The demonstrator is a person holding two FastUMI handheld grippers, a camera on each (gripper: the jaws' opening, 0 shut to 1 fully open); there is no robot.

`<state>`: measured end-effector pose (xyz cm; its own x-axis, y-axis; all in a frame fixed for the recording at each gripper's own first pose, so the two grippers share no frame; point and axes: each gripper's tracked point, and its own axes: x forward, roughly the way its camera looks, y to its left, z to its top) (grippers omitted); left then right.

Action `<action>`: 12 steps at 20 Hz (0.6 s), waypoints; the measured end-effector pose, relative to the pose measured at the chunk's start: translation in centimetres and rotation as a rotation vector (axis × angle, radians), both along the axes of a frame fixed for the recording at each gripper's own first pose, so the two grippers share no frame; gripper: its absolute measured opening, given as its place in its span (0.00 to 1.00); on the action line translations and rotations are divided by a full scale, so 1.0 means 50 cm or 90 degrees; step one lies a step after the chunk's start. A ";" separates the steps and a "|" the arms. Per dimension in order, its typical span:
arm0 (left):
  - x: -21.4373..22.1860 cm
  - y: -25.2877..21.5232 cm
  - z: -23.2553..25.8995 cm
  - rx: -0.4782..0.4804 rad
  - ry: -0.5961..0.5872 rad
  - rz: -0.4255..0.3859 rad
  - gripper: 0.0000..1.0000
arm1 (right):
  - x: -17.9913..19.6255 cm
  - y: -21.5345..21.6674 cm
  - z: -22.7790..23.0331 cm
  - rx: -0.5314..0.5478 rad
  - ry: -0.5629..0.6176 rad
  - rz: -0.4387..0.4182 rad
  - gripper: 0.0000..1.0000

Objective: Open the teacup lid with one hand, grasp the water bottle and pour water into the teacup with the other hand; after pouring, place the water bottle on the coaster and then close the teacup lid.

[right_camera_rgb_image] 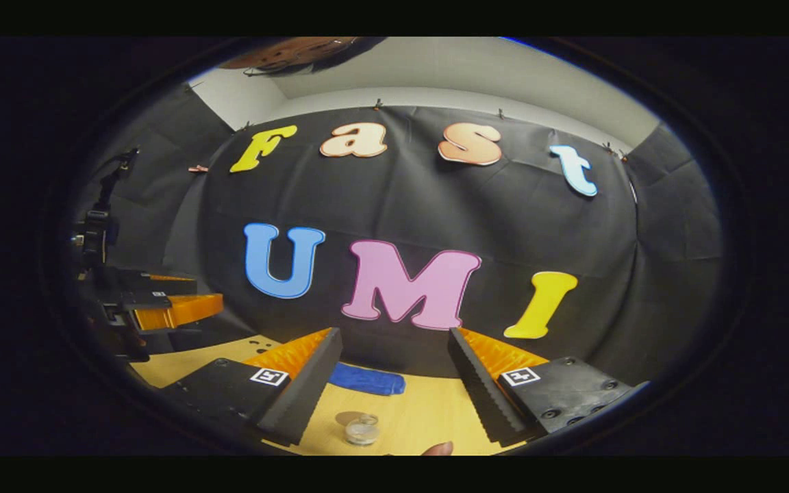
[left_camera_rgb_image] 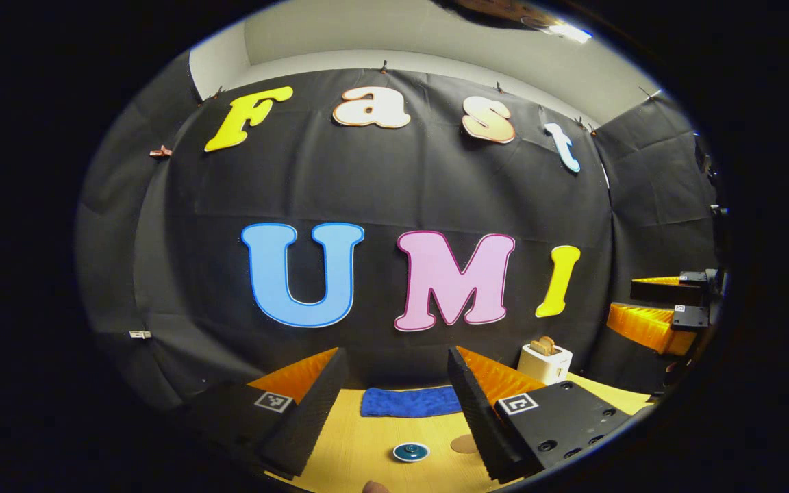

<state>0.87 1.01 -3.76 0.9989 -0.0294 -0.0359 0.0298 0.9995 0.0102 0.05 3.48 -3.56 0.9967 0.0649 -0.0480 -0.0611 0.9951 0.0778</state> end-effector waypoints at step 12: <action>0.086 -0.029 -0.417 0.008 0.101 -0.046 0.92 | -0.012 0.091 -0.331 -0.003 0.087 0.034 0.97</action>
